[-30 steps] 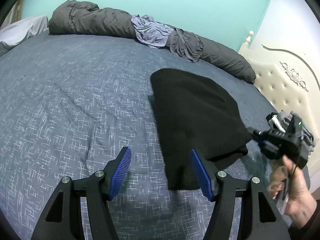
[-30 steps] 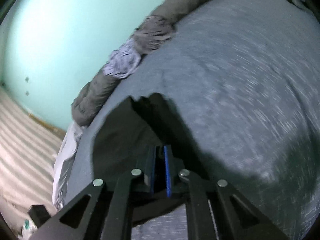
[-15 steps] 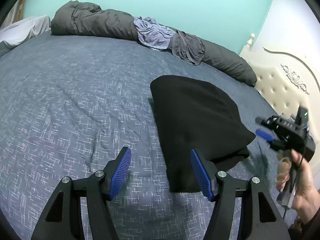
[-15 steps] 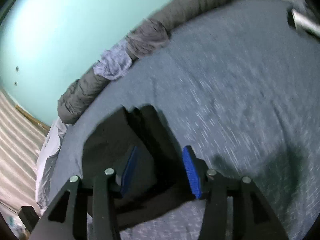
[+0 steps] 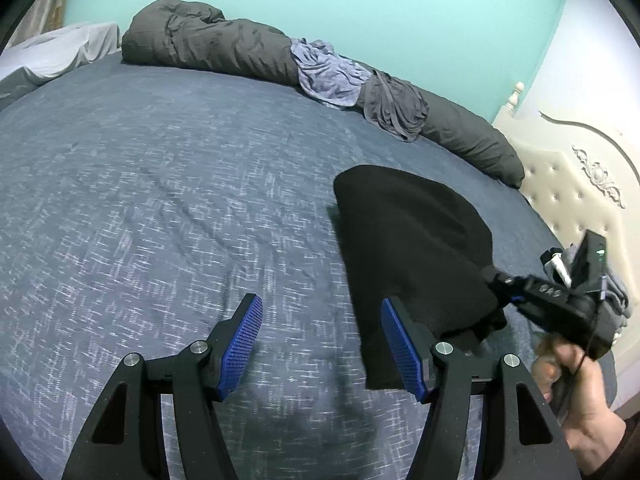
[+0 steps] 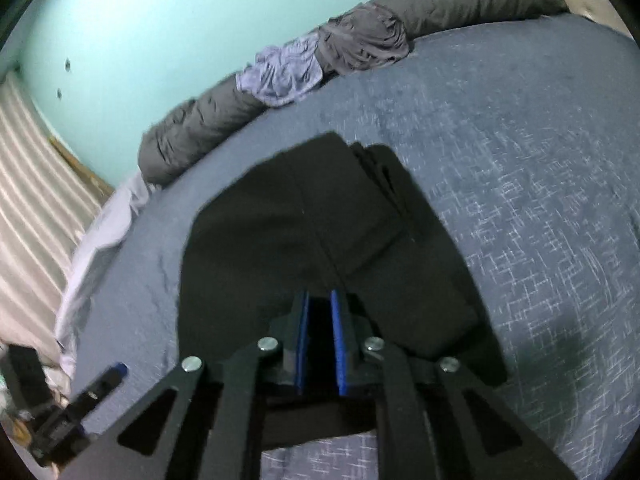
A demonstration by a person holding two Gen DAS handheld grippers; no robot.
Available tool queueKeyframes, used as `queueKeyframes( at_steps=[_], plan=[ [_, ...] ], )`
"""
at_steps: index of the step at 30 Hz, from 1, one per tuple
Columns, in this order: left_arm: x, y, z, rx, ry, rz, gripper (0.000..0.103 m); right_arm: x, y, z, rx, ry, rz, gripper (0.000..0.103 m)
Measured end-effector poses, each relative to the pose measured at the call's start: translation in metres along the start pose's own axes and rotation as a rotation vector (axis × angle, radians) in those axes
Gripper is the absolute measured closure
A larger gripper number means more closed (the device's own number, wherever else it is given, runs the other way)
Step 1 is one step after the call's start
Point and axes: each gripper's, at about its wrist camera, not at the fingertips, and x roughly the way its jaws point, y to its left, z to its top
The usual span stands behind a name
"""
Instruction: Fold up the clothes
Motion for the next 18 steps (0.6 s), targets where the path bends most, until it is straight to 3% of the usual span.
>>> queueKeyframes(
  at_steps=[2,4,5,6,10,18],
  plan=[
    [-0.004,0.005,0.000,-0.001,-0.001,0.006,0.037,-0.016,0.003,-0.004,0.010,-0.015,-0.007,0.091],
    [-0.008,0.010,0.000,-0.007,-0.003,0.012,0.037,-0.032,0.005,-0.018,0.039,-0.017,0.004,0.074],
    [-0.011,0.013,-0.001,-0.011,-0.006,0.015,0.037,-0.035,0.007,-0.027,0.053,-0.002,0.010,0.060],
    [-0.014,0.016,-0.001,-0.016,-0.010,0.018,0.037,-0.035,0.010,-0.037,0.066,0.020,0.018,0.055],
    [-0.025,0.023,-0.003,-0.031,-0.023,0.023,0.037,-0.026,0.019,-0.073,0.093,0.119,0.038,0.055],
    [-0.042,0.036,-0.002,-0.041,-0.048,0.043,0.037,-0.002,0.025,-0.098,0.180,0.194,0.076,0.055]
  ],
)
